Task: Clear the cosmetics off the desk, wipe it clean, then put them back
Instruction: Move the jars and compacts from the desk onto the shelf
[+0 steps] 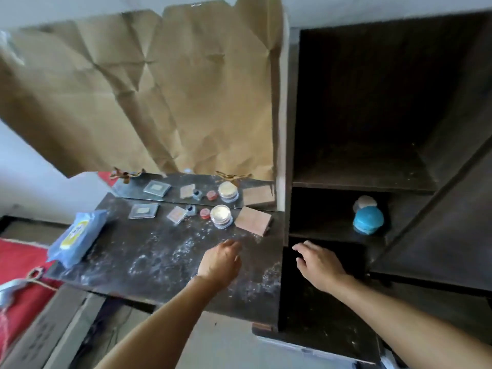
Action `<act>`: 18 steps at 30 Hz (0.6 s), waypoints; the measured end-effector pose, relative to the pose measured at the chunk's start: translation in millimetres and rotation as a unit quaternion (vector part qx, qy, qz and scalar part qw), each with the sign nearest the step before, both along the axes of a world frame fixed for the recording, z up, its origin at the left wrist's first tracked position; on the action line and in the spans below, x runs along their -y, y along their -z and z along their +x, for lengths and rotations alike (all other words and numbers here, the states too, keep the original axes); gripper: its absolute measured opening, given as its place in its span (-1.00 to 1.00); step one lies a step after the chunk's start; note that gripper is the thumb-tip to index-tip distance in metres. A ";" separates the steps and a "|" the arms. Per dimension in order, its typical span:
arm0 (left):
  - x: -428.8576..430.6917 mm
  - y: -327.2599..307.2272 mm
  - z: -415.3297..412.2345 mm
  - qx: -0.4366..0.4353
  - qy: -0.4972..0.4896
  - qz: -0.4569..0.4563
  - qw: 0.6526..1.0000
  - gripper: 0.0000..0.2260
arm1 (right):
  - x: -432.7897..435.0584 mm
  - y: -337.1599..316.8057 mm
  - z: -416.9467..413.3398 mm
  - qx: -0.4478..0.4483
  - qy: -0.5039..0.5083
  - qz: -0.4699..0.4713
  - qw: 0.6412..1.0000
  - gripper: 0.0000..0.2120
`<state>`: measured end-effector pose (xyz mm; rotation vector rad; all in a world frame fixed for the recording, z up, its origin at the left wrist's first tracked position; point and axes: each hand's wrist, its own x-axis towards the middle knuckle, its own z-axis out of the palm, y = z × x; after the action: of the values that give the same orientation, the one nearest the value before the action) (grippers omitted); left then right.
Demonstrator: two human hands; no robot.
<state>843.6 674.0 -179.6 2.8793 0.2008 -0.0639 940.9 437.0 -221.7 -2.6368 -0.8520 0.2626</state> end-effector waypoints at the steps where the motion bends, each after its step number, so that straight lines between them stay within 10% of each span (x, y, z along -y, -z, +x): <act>1: -19.3 -1.4 -15.8 -0.004 -0.021 0.004 1.000 -0.73 | -21.8 -1.8 -6.7 0.001 -0.015 -0.004 1.000 -0.69; 18: -261.7 -2.9 -210.5 -0.010 -0.157 -0.028 0.987 -0.89 | -307.9 -10.5 -118.9 0.003 -0.110 -0.064 0.992 -0.69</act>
<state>633.1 935.7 -176.7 2.7554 0.6411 -0.0389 822.0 744.9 -211.2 -2.6598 -1.1661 0.3785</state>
